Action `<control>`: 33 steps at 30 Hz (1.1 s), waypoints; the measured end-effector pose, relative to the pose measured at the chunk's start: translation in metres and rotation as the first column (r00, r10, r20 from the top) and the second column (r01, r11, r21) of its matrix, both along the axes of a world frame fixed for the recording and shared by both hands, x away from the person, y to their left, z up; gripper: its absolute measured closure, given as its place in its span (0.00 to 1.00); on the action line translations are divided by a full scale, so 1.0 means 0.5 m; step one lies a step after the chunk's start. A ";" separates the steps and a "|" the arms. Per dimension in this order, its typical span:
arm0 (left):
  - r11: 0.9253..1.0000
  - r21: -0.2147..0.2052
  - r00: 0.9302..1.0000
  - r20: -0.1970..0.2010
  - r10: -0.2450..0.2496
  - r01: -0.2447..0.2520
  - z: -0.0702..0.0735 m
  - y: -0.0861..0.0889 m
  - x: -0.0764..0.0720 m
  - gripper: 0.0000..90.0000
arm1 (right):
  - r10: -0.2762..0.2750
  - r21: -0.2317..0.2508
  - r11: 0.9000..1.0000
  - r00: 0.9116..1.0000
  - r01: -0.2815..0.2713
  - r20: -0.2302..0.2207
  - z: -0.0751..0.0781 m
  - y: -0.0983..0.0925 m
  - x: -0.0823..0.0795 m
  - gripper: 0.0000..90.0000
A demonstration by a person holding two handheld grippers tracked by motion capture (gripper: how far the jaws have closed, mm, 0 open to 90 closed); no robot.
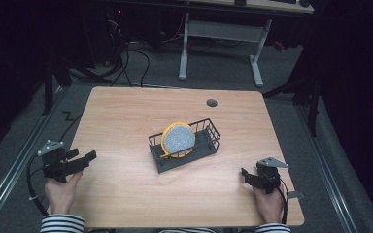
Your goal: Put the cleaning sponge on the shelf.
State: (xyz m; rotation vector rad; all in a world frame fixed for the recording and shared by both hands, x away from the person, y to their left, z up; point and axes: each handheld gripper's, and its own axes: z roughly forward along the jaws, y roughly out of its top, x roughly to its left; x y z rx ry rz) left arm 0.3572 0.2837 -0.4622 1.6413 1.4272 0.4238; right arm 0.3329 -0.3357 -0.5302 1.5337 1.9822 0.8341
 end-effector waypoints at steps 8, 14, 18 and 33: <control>1.000 0.010 1.000 -0.022 0.009 -0.009 -0.032 -0.004 -0.005 0.28 | 0.000 0.000 1.000 1.000 0.000 0.000 0.000 0.000 0.000 0.35; 1.000 0.016 0.999 -0.051 0.012 -0.011 -0.064 -0.010 -0.004 0.28 | 0.000 0.000 1.000 1.000 0.000 0.000 0.000 0.000 0.000 0.35; 1.000 0.020 0.998 -0.061 0.014 -0.013 -0.085 -0.018 -0.003 0.28 | 0.000 0.000 1.000 1.000 0.000 0.000 0.000 0.000 0.000 0.35; 0.992 0.122 0.996 -0.078 0.031 -0.021 -0.137 -0.051 0.005 0.27 | 0.000 0.000 1.000 1.000 0.000 0.000 0.000 0.000 0.000 0.35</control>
